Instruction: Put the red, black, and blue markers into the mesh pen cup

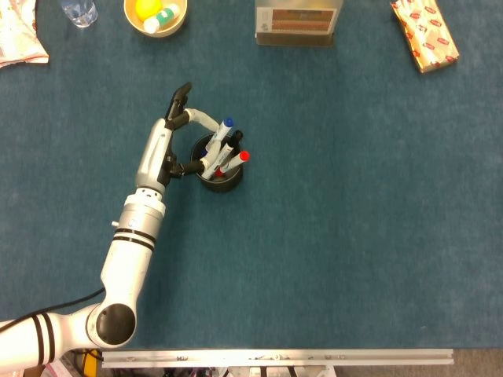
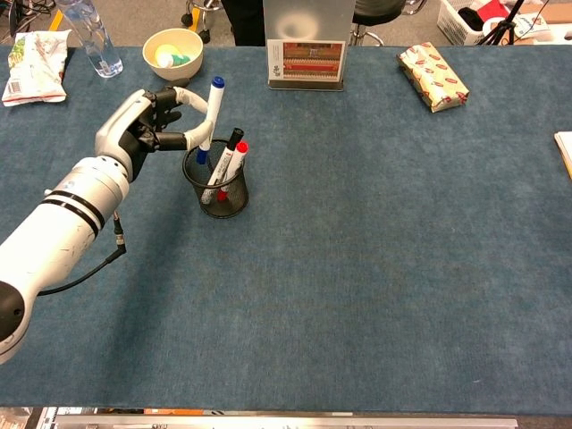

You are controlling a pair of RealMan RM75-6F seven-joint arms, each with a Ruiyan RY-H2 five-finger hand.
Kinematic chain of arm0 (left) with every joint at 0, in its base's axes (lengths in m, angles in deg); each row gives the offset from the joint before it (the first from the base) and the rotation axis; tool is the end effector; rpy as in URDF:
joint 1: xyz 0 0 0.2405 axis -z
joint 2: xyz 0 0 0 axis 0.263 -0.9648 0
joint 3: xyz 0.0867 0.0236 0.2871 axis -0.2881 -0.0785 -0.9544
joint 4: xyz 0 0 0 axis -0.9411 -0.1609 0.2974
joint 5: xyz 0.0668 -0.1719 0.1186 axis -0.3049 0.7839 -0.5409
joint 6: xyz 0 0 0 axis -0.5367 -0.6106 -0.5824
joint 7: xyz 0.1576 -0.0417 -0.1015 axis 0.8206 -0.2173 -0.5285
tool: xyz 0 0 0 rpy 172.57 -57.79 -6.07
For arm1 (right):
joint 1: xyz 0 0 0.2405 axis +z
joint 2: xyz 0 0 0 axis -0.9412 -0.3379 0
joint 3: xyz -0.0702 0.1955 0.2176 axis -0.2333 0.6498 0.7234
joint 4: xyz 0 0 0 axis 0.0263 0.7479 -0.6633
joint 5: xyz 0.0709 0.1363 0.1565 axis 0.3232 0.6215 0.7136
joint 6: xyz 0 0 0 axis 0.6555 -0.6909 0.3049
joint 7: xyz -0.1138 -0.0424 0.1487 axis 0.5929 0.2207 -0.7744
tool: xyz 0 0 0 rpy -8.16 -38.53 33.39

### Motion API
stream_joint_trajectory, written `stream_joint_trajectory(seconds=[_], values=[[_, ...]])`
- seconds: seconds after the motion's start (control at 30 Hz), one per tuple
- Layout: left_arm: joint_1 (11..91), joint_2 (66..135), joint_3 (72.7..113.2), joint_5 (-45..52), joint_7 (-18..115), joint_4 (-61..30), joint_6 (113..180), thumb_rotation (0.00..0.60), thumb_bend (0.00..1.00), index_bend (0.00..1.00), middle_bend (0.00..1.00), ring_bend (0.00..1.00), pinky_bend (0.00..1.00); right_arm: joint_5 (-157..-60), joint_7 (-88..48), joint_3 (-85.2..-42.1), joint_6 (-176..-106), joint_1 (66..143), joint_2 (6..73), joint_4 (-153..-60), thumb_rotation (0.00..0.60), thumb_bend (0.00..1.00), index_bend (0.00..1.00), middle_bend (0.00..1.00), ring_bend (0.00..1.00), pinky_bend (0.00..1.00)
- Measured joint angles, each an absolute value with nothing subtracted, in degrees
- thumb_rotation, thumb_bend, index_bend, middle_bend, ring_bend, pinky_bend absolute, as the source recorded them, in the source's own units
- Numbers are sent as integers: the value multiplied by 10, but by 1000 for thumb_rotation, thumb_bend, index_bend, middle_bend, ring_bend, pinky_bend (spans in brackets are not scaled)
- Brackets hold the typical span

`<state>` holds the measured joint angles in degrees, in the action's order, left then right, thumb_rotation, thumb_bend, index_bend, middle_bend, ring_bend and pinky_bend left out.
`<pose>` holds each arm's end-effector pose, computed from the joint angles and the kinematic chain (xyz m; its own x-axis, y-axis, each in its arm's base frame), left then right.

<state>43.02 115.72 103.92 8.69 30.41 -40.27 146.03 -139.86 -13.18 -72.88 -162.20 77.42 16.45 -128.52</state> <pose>-0.1700 0.3585 -0.0584 -0.6632 0.2484 0.7060 0.7470 0.1617 0.6449 -0.3134 -0.2358 0.1717 0.4970 0.0028 0.8677 -0.8512 -0.1929 0.4882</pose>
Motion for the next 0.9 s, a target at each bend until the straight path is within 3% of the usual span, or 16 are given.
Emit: stream_joint_trajectory(seconds=[0.37, 0.47, 0.6, 0.7, 0.9], values=[[420, 1155, 1038, 80, 284, -396, 1451, 600, 369, 550, 0, 0, 13, -1398, -130, -728, -1620, 775, 166, -1285, 600, 0, 144, 175, 126, 301], [419, 1154, 1036, 77, 280, -394, 1445, 600, 369, 450, 0, 0, 13, -1399, -131, -728, -1621, 775, 165, -1286, 600, 0, 144, 175, 126, 301], [419, 1151, 1032, 68, 270, -392, 1434, 600, 368, 210, 0, 0, 13, -1398, -131, -728, -1621, 774, 165, -1286, 600, 0, 143, 175, 126, 301], [419, 1148, 1029, 62, 261, -391, 1421, 600, 364, 97, 0, 0, 13, -1398, -132, -728, -1621, 775, 165, -1286, 600, 0, 144, 175, 126, 301], [417, 1141, 1024, 49, 251, -391, 1414, 600, 314, 65, 0, 0, 13, -1400, -132, -728, -1621, 774, 164, -1286, 600, 0, 144, 175, 126, 301]])
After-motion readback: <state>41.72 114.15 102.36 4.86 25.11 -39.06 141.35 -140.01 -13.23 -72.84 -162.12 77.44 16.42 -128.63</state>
